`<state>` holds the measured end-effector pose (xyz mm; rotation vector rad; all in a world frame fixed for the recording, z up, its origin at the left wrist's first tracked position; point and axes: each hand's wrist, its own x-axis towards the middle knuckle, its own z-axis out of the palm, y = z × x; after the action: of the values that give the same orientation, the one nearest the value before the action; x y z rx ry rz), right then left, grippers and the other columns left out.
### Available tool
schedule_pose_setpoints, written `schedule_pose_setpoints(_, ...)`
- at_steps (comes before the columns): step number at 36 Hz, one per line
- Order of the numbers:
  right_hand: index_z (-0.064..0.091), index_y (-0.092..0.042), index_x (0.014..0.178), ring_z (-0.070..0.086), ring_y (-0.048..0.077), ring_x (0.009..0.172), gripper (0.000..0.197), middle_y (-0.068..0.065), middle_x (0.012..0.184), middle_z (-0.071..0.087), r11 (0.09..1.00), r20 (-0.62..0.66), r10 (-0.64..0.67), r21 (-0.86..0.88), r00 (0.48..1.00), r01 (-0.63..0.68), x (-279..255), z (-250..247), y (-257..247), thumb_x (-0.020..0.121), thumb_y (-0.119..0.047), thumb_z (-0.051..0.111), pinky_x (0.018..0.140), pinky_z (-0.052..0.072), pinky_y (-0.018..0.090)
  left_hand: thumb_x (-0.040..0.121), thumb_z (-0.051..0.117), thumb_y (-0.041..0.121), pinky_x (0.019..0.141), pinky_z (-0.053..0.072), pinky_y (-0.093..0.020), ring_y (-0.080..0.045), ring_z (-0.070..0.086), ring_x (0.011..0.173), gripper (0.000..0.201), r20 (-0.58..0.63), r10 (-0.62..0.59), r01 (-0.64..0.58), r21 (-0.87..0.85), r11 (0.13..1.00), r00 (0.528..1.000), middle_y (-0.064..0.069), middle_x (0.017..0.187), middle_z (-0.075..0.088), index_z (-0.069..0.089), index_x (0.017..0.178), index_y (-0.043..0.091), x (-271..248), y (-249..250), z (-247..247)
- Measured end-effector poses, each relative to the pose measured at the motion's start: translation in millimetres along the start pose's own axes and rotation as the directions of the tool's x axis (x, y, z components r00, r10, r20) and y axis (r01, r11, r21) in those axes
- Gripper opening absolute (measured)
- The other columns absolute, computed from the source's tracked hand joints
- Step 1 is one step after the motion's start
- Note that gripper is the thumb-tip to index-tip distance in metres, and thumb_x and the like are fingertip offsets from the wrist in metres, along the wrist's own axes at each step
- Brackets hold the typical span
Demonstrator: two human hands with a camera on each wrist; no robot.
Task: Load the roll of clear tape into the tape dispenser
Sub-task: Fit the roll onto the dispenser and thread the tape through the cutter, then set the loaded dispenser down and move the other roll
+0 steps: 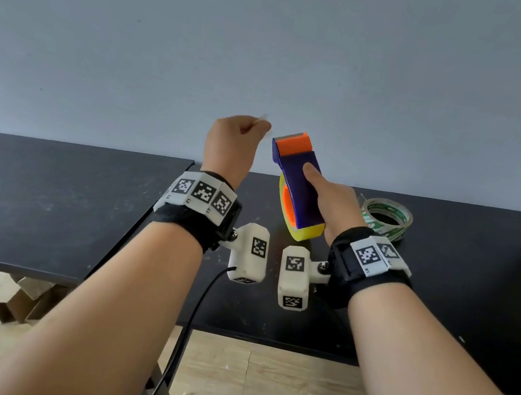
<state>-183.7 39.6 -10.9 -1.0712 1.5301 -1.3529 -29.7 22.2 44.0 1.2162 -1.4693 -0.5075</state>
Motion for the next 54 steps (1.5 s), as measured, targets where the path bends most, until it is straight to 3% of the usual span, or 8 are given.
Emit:
schedule_pose_setpoints(4,0.061,-0.006,0.080,0.060,0.027,0.076,0.046,0.017,0.085,0.066,0.995,0.045,-0.062,-0.075,0.997,0.065,-2.0,1.2,-2.6,0.086,-0.052,0.063,0.072,0.046,0.037,0.090,0.055,0.027,0.067,0.036,-0.028,-0.015,0.043,0.070,0.016,-0.011,-0.039,0.039,0.030,0.999,0.999,-0.002,0.076,0.050,0.059,0.076,0.022,-0.4,-6.1,-4.3)
schedule_pose_setpoints(9,0.064,-0.009,0.081,0.063,0.028,0.077,0.008,0.015,0.089,0.069,0.988,0.161,-0.065,-0.125,0.985,0.086,-0.1,4.6,-4.7,0.082,-0.016,0.068,0.072,0.048,0.033,0.090,0.055,0.026,0.064,0.034,-0.028,-0.018,0.041,0.068,0.018,-0.030,-0.087,0.087,0.013,0.996,0.996,-0.006,0.074,0.051,0.063,0.077,0.017,0.9,-16.2,-9.2)
schedule_pose_setpoints(23,0.063,-0.017,0.078,0.068,0.030,0.085,0.015,0.006,0.085,0.070,0.561,0.231,-0.122,-0.786,0.965,0.259,18.8,27.0,2.8,0.068,-0.023,0.074,0.078,0.054,0.035,0.090,0.058,0.027,0.082,0.050,-0.030,-0.023,0.065,0.088,0.025,-0.045,-0.142,0.145,0.066,0.987,0.989,-0.010,0.094,0.075,0.076,0.089,0.010,4.4,-42.5,-19.6)
schedule_pose_setpoints(28,0.059,-0.016,0.084,0.067,0.029,0.093,0.028,0.004,0.087,0.065,0.460,0.229,-0.060,-0.857,0.971,0.231,23.3,27.2,6.9,0.069,-0.032,0.078,0.084,0.054,0.038,0.090,0.059,0.029,0.065,0.044,-0.028,-0.018,0.049,0.054,0.026,0.014,-0.157,0.155,0.073,0.985,0.988,-0.012,0.083,0.072,0.075,0.085,0.009,3.5,-44.9,-16.3)
schedule_pose_setpoints(35,0.067,-0.004,0.113,0.064,0.030,0.107,0.043,0.014,0.114,0.069,0.653,0.174,-0.131,-0.726,0.976,0.217,22.3,19.3,4.0,0.082,-0.034,0.069,0.092,0.052,0.041,0.096,0.049,0.034,0.074,0.045,-0.023,-0.007,0.059,0.076,0.033,0.059,-0.221,0.220,0.017,0.975,0.973,0.006,0.088,0.072,0.075,0.092,0.014,3.7,-41.3,-10.0)
schedule_pose_setpoints(40,0.069,-0.013,0.114,0.059,0.009,0.085,0.027,0.002,0.114,0.070,0.830,0.092,-0.288,-0.472,0.953,0.296,14.6,9.8,-13.2,0.091,-0.027,0.063,0.075,0.042,0.021,0.097,0.049,0.030,0.061,0.040,-0.016,0.000,0.056,0.068,0.032,0.090,-0.202,0.207,-0.050,0.977,0.975,0.004,0.088,0.072,0.075,0.093,0.012,1.0,-36.3,-5.3)
schedule_pose_setpoints(49,0.069,-0.021,0.113,0.053,0.007,0.094,0.022,-0.008,0.105,0.059,0.891,0.174,-0.264,-0.333,0.949,0.309,1.9,0.0,-18.7,0.093,-0.027,0.061,0.073,0.038,0.019,0.099,0.046,0.029,0.045,0.039,0.001,0.000,0.058,0.068,0.034,0.206,-0.160,0.186,-0.110,0.976,0.965,0.002,0.089,0.070,0.074,0.100,0.008,-11.3,-15.8,11.4)
schedule_pose_setpoints(54,0.072,-0.019,0.099,0.061,0.011,0.093,0.012,-0.006,0.095,0.067,0.924,0.165,-0.261,-0.243,0.951,0.296,-4.2,-10.4,-18.3,0.090,-0.024,0.066,0.078,0.047,0.025,0.099,0.047,0.027,0.059,0.047,-0.007,0.001,0.059,0.070,0.033,0.264,-0.132,0.170,-0.126,0.977,0.956,0.004,0.083,0.070,0.074,0.096,0.008,-19.3,-6.5,20.9)
